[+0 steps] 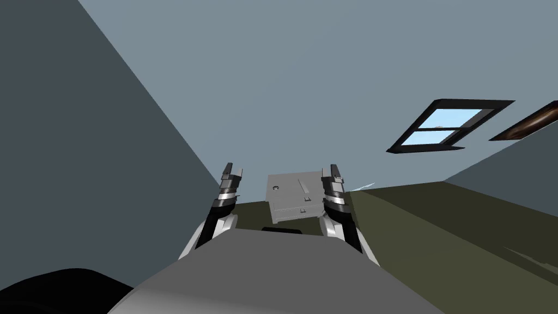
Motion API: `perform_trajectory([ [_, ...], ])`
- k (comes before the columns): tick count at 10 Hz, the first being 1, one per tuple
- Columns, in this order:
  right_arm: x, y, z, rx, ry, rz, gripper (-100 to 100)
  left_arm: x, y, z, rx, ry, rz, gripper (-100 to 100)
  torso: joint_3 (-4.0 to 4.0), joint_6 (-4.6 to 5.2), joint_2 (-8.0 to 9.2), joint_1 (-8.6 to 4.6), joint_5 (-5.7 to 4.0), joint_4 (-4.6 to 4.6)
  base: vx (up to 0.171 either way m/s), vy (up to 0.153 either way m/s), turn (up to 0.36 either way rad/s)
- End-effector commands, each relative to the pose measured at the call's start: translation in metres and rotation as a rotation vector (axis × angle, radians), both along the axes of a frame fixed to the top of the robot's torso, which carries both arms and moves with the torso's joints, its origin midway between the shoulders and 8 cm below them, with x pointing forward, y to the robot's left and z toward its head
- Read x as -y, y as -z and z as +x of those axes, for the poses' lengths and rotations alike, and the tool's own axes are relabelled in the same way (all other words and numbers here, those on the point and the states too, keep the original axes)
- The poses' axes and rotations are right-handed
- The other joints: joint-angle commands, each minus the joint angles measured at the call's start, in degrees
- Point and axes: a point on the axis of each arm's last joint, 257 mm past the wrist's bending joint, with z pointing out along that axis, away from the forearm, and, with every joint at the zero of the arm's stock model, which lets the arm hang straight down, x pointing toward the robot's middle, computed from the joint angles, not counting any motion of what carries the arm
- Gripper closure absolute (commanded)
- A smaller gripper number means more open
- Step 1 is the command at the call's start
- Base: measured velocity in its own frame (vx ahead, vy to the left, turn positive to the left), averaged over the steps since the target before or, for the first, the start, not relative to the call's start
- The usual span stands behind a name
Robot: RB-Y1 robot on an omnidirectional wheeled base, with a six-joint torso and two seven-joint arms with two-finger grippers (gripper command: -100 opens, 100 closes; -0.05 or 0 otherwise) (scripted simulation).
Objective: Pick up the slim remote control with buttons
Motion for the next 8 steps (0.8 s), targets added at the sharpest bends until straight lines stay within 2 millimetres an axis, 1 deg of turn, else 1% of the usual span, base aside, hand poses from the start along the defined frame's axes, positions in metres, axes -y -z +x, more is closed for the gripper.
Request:
perform_trajectory([
  [1,-0.006,0.005,0.001,-0.016,-0.029,-0.037,-100,0.0,0.0,0.0,0.0,0.0,0.0,0,0.0,0.0,0.0,0.0,0.0,0.0,-0.006,0.0,-0.018],
  [3,-0.014,0.018,0.002,-0.051,-0.074,-0.072,-100,0.0,0.0,0.0,0.0,0.0,0.0,0,0.03,0.0,0.05,-0.04,-0.01,0.01,-0.017,-0.005,-0.025],
  [4,-0.015,0.019,0.002,-0.054,-0.081,-0.087,-100,0.0,0.0,0.0,0.0,0.0,0.0,0,0.04,0.0,0.08,-0.05,-0.01,0.01,-0.017,-0.006,-0.004],
  [6,-0.024,0.042,0.003,-0.111,-0.138,-0.118,-100,0.0,0.0,0.0,0.0,0.0,0.0,0,0.04,0.0,0.08,-0.04,-0.01,0.02,-0.024,-0.006,-0.007],
  [7,-0.025,0.043,0.003,-0.114,-0.144,-0.132,-100,0.0,0.0,0.0,0.0,0.0,0.0,0,0.07,0.01,0.12,-0.05,-0.01,0.02,-0.027,-0.004,-0.003],
  [8,-0.029,0.059,0.002,-0.152,-0.176,-0.146,-100,0.0,0.0,0.0,0.0,0.0,0.0,0,0.06,0.0,0.11,-0.03,-0.01,0.03,-0.026,0.002,0.013],
])
